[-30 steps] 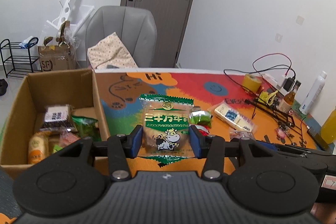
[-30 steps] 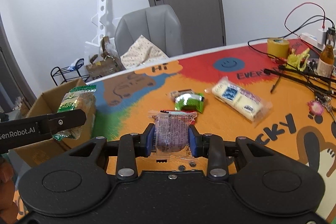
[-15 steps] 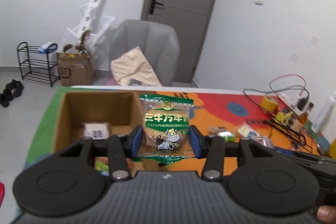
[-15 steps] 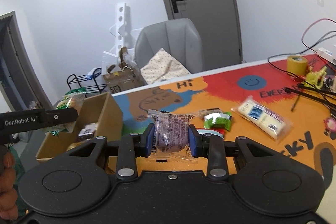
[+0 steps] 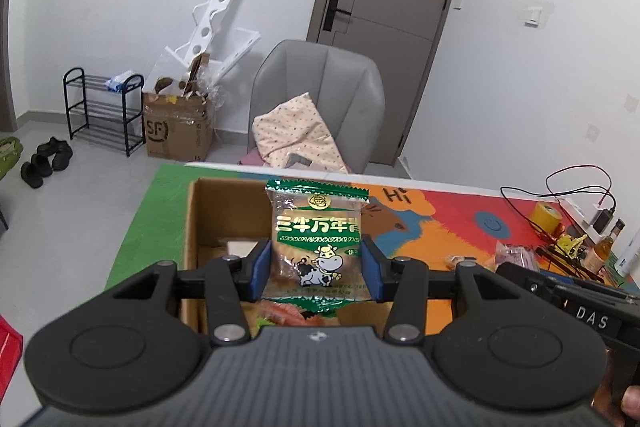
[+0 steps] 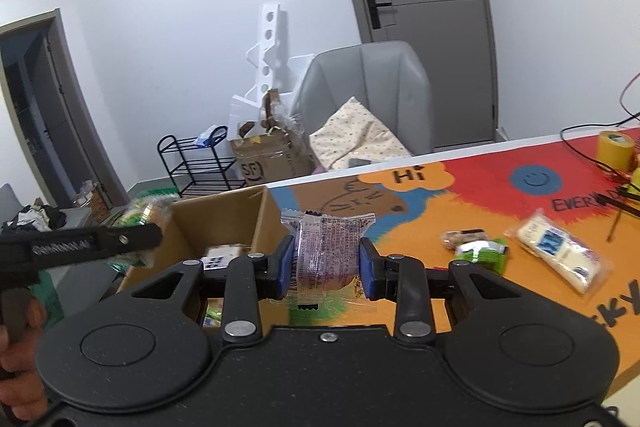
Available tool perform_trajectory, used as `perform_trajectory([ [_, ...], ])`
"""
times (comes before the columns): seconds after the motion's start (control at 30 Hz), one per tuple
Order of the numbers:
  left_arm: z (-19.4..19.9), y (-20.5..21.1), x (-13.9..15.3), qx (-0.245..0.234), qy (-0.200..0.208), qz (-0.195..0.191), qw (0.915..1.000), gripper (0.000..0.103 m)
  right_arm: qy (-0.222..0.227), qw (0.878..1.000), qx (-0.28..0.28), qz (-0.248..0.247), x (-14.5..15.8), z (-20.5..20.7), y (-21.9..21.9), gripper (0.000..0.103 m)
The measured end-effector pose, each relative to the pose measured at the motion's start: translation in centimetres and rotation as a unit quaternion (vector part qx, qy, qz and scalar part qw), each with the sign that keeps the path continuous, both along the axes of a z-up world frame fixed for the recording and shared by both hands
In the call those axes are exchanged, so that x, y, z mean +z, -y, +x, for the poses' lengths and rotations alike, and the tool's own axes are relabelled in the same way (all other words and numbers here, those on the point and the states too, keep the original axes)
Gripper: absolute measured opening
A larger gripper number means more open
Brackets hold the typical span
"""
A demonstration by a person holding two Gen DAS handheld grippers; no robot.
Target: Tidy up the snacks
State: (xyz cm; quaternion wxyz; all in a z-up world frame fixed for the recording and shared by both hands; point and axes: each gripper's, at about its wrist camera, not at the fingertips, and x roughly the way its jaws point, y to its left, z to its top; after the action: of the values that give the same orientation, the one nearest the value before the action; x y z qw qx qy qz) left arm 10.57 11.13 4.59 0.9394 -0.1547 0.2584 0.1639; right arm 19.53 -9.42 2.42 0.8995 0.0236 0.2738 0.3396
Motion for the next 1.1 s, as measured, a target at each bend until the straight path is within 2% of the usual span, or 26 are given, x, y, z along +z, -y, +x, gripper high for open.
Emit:
perform_trajectory([
  [0.2, 0.1, -1.5, -1.5, 0.010, -0.022, -0.016, 0.9996, 0.050, 0.000, 1.000, 0.017, 0.001, 0.1, -0.4, -2.3, 0.031],
  [0.5, -1.2, -3.6, -2.0, 0.018, -0.020, -0.028, 0.9992, 0.055, -0.008, 0.999, 0.043, 0.011, 0.3, -0.7, -5.9, 0.031],
  [0.63, -1.9, -4.5, -1.9, 0.024, -0.018, -0.031, 0.9991, 0.062, -0.020, 0.997, 0.065, 0.033, 0.5, -0.6, -7.0, 0.032],
  [0.8, -2.5, -5.1, -2.0, 0.034, -0.012, -0.036, 0.9987, 0.075, -0.017, 0.997, 0.058, 0.044, 0.7, -0.6, -6.4, 0.053],
  [0.93, -2.5, -4.8, -1.9, 0.036, -0.009, -0.032, 0.9988, 0.089, -0.022, 0.998, 0.036, 0.046, 0.5, -0.5, -4.9, 0.057],
  [1.1, -2.0, -3.8, -1.8, 0.032, -0.012, -0.031, 0.9989, 0.093, -0.027, 0.999, 0.011, 0.043, 0.1, -0.5, -2.6, 0.066],
])
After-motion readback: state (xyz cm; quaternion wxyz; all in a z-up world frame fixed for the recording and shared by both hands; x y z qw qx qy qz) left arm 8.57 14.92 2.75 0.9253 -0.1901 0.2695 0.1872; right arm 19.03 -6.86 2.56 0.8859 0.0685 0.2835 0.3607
